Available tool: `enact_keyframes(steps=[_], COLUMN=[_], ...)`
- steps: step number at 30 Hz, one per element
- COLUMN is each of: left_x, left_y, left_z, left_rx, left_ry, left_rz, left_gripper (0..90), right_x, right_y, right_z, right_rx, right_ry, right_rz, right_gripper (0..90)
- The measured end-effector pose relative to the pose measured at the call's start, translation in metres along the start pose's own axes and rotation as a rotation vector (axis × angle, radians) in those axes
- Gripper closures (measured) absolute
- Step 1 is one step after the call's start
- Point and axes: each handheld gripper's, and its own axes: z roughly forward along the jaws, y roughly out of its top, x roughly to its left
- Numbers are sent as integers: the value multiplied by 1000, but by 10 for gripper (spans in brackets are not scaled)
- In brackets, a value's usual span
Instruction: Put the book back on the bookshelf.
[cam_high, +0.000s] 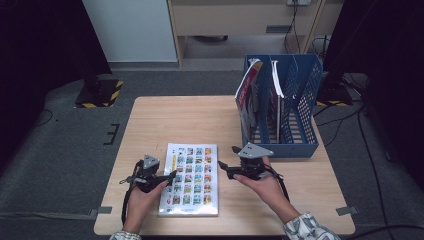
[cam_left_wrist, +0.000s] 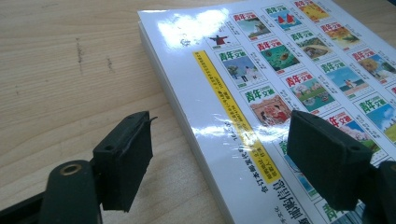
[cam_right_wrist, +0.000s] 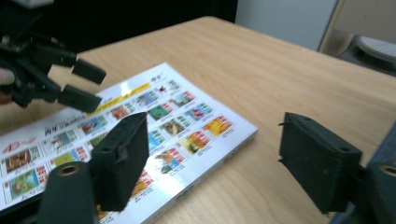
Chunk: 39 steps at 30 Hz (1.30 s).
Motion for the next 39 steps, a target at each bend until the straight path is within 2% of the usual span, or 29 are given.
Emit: enact_keyframes(steps=[1, 2, 6, 13, 16, 20, 23, 35, 39], left_x=[0, 0, 0, 0, 2, 3, 7, 4, 3], left_y=[0, 1, 0, 0, -1, -2, -4, -4, -3], left_z=[0, 1, 3, 7, 10, 11, 15, 16, 17], left_rx=[0, 21, 25, 30, 33, 32, 35, 30, 33], left_ry=[0, -6, -7, -7, -25, -26, -71, -128, -127], left_rz=[0, 0, 3, 4, -20, -37, -104, -87, -89], left_gripper=[231, 252, 261, 224, 186, 138, 142, 201, 191], right_x=[3, 7, 13, 11, 9, 9, 8, 10, 8], right_y=[-1, -3, -8, -18, -20, -24, -26, -32, -34], right_z=[4, 10, 25, 43, 48, 54, 57, 64, 66], right_rx=[13, 33, 69, 127, 136, 158, 168, 221, 234], right_ry=[1, 14, 30, 19, 28, 37, 50, 85, 84], right_rz=[-7, -8, -9, 4, 19, 29, 38, 47, 57], right_gripper=[261, 262, 259, 253, 246, 230, 234, 194, 190])
